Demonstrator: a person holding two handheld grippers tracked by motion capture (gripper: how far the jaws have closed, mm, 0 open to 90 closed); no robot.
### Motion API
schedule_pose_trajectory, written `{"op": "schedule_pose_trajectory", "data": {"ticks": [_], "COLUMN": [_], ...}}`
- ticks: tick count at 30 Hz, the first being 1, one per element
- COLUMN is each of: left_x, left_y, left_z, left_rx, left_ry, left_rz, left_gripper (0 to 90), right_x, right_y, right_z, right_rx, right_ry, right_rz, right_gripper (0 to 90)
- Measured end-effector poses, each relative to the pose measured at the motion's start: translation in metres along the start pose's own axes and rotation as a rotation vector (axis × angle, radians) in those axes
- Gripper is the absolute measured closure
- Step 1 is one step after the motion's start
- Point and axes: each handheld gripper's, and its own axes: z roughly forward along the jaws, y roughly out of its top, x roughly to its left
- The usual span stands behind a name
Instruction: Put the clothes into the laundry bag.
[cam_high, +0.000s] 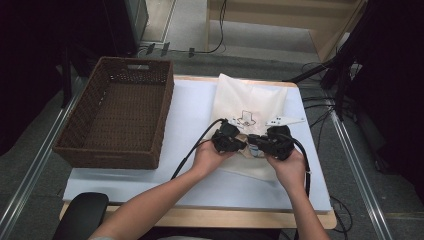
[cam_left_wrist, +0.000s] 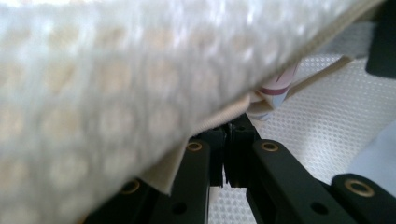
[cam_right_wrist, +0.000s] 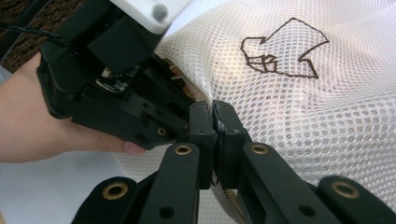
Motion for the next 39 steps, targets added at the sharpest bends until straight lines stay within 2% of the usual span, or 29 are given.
{"op": "schedule_pose_trajectory", "data": {"ticks": [2,7,9,11,13,20,22,26,29,34,36,39], "left_x": [-0.001,0.003,0.005,0.007,0.009,0.013,0.013,0.012,0.012,0.011,0.011,0.015], "left_y": [0.001,0.005,0.006,0.007,0.008,0.01,0.009,0.008,0.004,-0.002,-0.004,-0.006], "left_z": [0.001,0.005,0.007,0.01,0.012,0.02,0.02,0.012,0.003,-0.016,-0.022,-0.027], "left_rx": [0.0,-0.007,-0.012,-0.012,-0.022,-0.049,-0.041,-0.014,-0.021,-0.024,-0.016,-0.008], "left_ry": [0.004,0.025,0.036,0.04,0.052,0.068,0.064,0.009,-0.026,-0.036,-0.024,-0.015], "left_rz": [0.001,-0.005,-0.017,-0.048,-0.057,-0.045,-0.041,-0.044,-0.047,-0.018,-0.003,-0.006], "left_gripper": [88.5,90.0,90.0,90.0,90.0,88.3,86.5,81.9,79.0,78.5,78.6,79.8], "right_x": [-0.001,-0.003,-0.003,-0.004,-0.004,-0.006,-0.006,-0.008,-0.009,-0.009,-0.01,-0.009], "right_y": [0.0,-0.001,-0.001,-0.001,-0.002,-0.002,-0.002,-0.002,-0.002,-0.002,-0.002,-0.001], "right_z": [0.001,0.001,0.002,0.004,0.006,0.01,0.011,0.009,0.007,0.007,0.007,0.007], "right_rx": [-0.001,0.001,0.004,0.009,0.019,0.024,0.027,0.021,0.016,0.018,0.019,0.021], "right_ry": [-0.001,0.0,0.0,0.003,0.009,0.016,0.016,0.02,0.021,0.02,0.02,0.019], "right_rz": [-0.011,0.003,0.002,0.004,0.008,0.015,0.018,0.025,0.033,0.035,0.035,0.036], "right_gripper": [89.0,89.0,89.0,89.0,89.0,89.3,89.2,89.2,89.3,89.2,89.2,89.2]}}
